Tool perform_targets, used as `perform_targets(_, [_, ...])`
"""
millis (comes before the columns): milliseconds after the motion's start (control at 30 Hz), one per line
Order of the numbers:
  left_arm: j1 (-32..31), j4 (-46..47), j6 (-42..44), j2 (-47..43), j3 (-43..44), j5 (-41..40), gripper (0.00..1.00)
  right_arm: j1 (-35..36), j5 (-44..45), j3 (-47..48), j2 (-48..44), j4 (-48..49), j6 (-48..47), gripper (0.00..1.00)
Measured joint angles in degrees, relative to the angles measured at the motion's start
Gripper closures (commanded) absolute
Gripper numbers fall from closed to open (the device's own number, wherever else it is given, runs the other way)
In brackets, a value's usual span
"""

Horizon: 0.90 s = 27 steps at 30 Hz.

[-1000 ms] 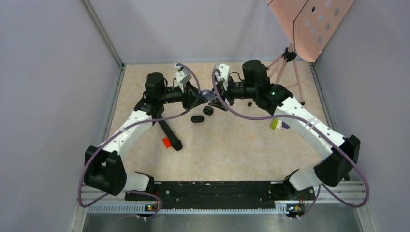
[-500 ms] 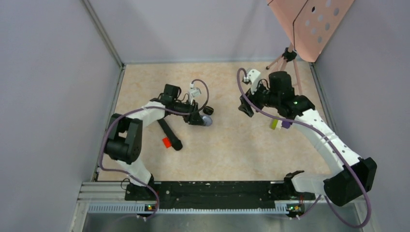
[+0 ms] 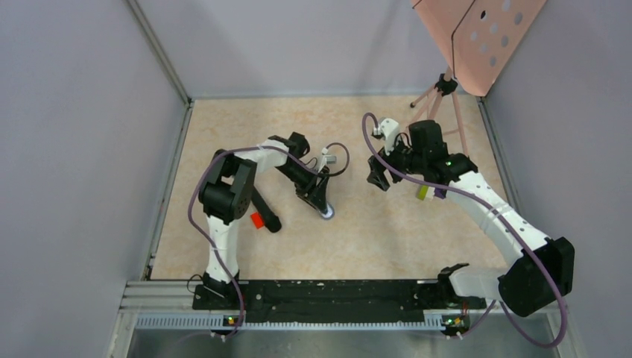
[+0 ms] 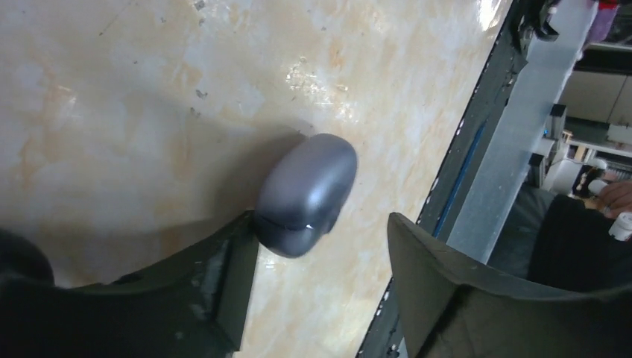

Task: Insert the wireless bluetooth earbuds into the charging case
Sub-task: Place the charging case at the center of the board, then reset both arms

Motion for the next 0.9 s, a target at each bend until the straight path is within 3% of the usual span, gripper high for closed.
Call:
perform_targets(233, [0.61,0.26,-0.81,-9.51,0.33,-9.18,0.01,0.0,2.51,0.02,0.59,1.36,0.0,0.21])
perform_targets(433, [2.38,3.85,-0.7,-21.24,1.18,-15.19,0.01,0.0,6.34,2.16,2.01,1.92,0.48,0.2])
perform_targets(733, [13.88,36.44,-19.5,-46.8,-11.28,-38.45,0.01,0.0,21.33,16.74,13.09,7.37,11.96,0.15])
perform_targets(900, [14.71,42.93,-20.72,-49.55,-12.66,-44.5,0.01,0.0,28.83,19.69,13.7,7.82,14.88,0.14])
